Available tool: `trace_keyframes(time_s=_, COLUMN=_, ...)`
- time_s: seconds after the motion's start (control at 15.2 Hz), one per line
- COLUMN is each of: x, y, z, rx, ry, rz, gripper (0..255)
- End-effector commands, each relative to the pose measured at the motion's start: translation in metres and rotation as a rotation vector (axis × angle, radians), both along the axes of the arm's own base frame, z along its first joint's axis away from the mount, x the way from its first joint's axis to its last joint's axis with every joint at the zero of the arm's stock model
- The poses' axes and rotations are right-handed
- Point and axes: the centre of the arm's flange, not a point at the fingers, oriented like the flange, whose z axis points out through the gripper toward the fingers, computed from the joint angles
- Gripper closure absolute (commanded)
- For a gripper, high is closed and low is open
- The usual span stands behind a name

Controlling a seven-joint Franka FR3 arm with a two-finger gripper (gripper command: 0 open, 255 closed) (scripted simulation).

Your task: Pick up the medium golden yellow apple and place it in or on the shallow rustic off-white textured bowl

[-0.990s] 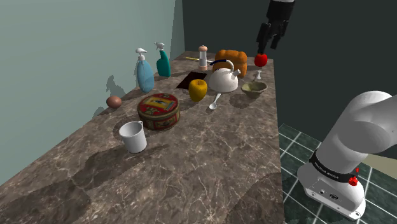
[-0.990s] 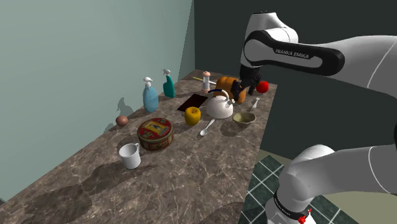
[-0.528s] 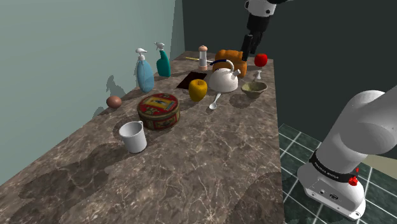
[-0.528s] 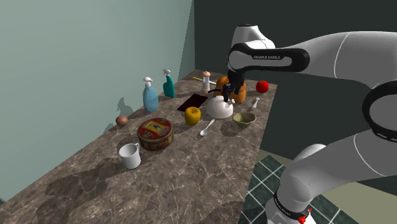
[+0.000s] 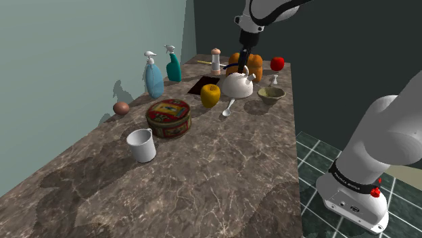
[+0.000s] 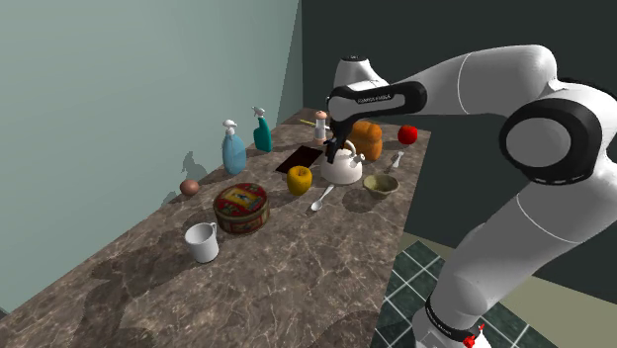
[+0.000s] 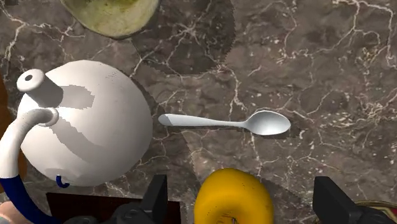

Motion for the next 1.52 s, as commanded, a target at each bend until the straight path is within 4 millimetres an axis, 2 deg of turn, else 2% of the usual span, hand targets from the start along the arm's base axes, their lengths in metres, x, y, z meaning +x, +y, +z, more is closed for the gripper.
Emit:
trace_keyframes(time_s=0.0, x=0.024, y=0.007, z=-0.011, rx=-0.009, ry=-0.01, rz=0.071, gripper=0)
trace_keyframes(time_s=0.46, x=0.091, y=0.044, z=-0.053, rx=-0.038, ry=-0.042, rz=0.306, gripper=0)
trace_keyframes(time_s=0.66, x=0.114, y=0.061, z=-0.068, rx=-0.048, ry=-0.053, rz=0.393, gripper=0)
trace_keyframes(time_s=1.12, x=0.122, y=0.061, z=-0.104, rx=-0.048, ry=-0.053, rz=0.393, gripper=0)
trace_keyframes(time_s=1.45, x=0.123, y=0.061, z=-0.107, rx=-0.048, ry=-0.053, rz=0.393, gripper=0)
